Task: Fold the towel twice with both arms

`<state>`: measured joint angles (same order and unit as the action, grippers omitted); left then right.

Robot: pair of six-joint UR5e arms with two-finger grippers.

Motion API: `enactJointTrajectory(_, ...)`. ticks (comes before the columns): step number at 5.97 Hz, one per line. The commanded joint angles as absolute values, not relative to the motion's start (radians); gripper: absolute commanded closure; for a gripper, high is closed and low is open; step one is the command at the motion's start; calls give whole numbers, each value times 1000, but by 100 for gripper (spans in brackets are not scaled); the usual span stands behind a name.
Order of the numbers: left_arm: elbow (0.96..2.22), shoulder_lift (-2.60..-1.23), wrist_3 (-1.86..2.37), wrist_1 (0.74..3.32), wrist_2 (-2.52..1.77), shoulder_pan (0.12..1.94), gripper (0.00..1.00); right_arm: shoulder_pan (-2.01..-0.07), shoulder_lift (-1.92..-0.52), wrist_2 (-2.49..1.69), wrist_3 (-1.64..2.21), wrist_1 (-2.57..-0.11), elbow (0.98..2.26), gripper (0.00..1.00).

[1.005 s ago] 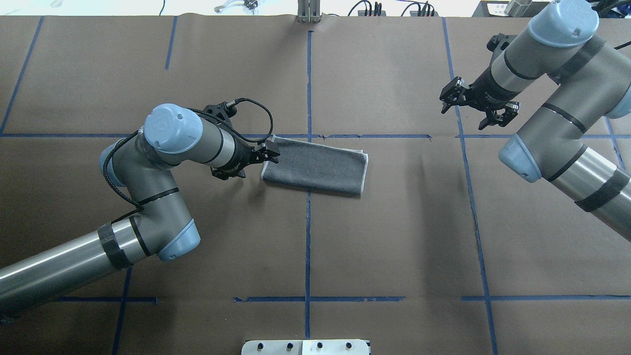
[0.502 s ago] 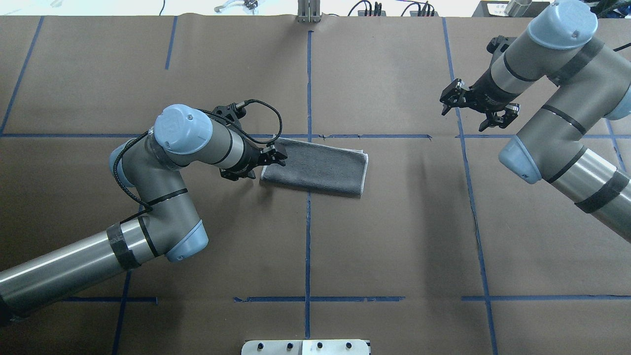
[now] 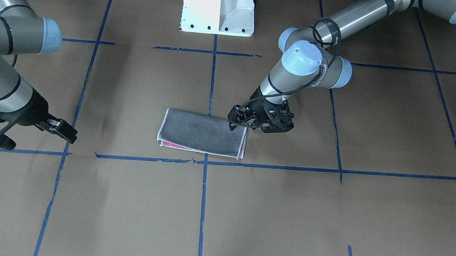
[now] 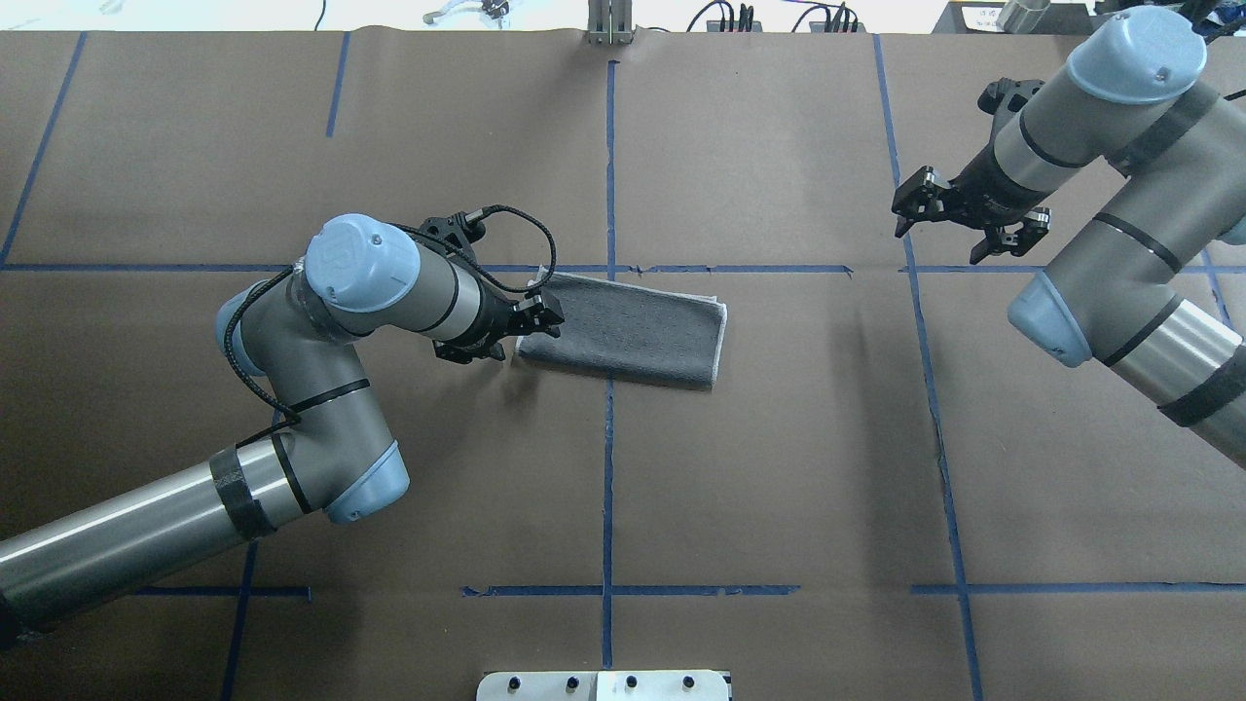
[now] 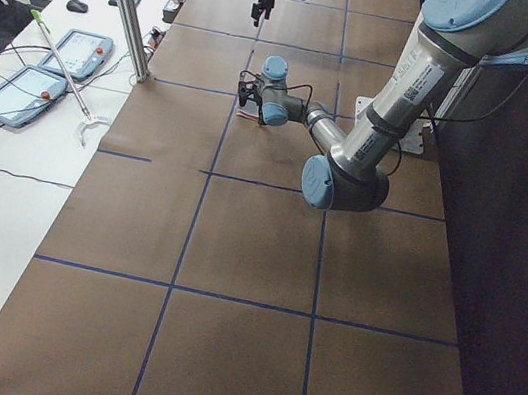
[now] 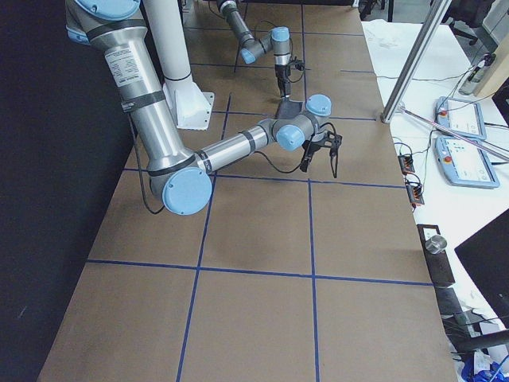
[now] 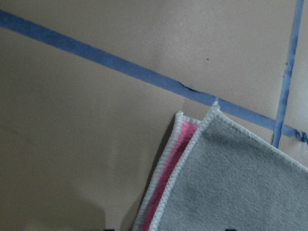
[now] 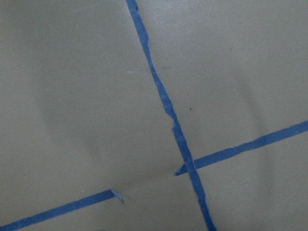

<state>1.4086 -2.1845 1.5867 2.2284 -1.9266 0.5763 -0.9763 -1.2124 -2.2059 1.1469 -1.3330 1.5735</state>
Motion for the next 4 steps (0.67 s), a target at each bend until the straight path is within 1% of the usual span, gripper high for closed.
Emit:
enactJointTrajectory(1, 1408, -2184, 1588, 2229, -1927, 574, 22, -1015, -1259, -2226, 1060, -1330, 1575, 0)
enactJointTrajectory(2, 1408, -2184, 1588, 2229, -1927, 574, 28, -1017, -1258, -2227, 1060, -1328, 1575, 0)
enactJointTrajectory(3, 1408, -2187, 1588, 2229, -1927, 574, 39, -1020, -1258, -2227, 1060, -1330, 1575, 0)
enactJointTrajectory(4, 1408, -2186, 1586, 2229, -1927, 574, 45, -1022, -1256, -2227, 1060, -1333, 1575, 0)
